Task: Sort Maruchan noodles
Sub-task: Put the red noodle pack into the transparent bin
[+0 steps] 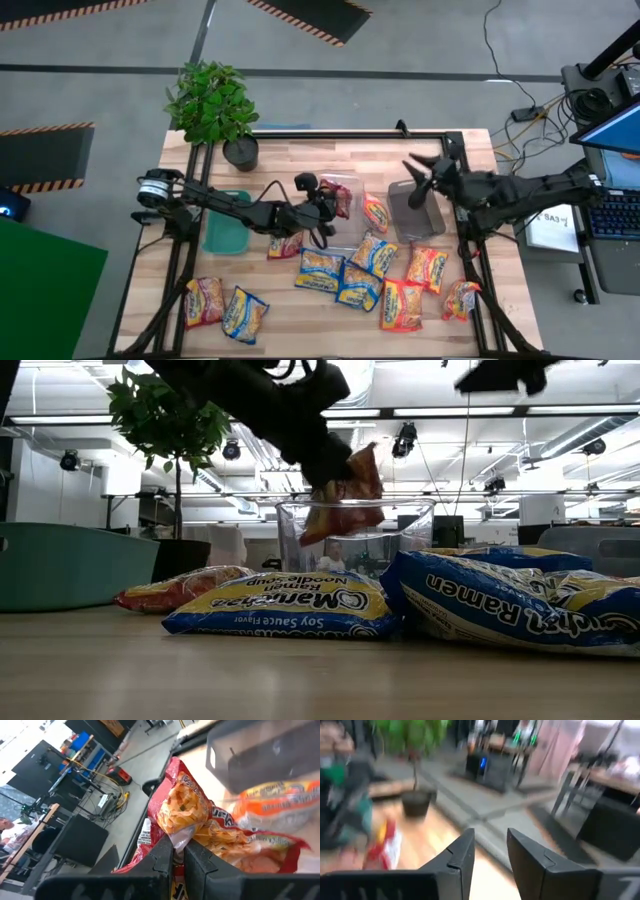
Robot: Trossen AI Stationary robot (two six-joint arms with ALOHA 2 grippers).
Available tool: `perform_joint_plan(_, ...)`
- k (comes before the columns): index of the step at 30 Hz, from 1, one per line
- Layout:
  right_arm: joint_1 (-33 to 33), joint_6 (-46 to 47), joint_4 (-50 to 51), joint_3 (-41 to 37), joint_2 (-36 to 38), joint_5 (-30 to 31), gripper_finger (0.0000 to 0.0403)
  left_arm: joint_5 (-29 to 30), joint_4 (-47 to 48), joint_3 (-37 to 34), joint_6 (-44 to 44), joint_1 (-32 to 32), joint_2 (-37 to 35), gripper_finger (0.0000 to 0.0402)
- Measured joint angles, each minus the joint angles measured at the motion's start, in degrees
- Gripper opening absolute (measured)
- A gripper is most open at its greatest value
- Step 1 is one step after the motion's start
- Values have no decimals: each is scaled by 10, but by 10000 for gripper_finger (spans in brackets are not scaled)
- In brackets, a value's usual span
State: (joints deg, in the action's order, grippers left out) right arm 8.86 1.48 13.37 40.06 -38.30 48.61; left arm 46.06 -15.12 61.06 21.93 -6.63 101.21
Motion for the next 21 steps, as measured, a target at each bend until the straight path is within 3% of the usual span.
perform_joint_plan(4,0,14,53,-2,-3,-5,87,0,12,0,11,0,0,8)
perform_joint_plan(21,0,0,44,-1,3,-2,57,-1,-1,0,-14,3,0,8)
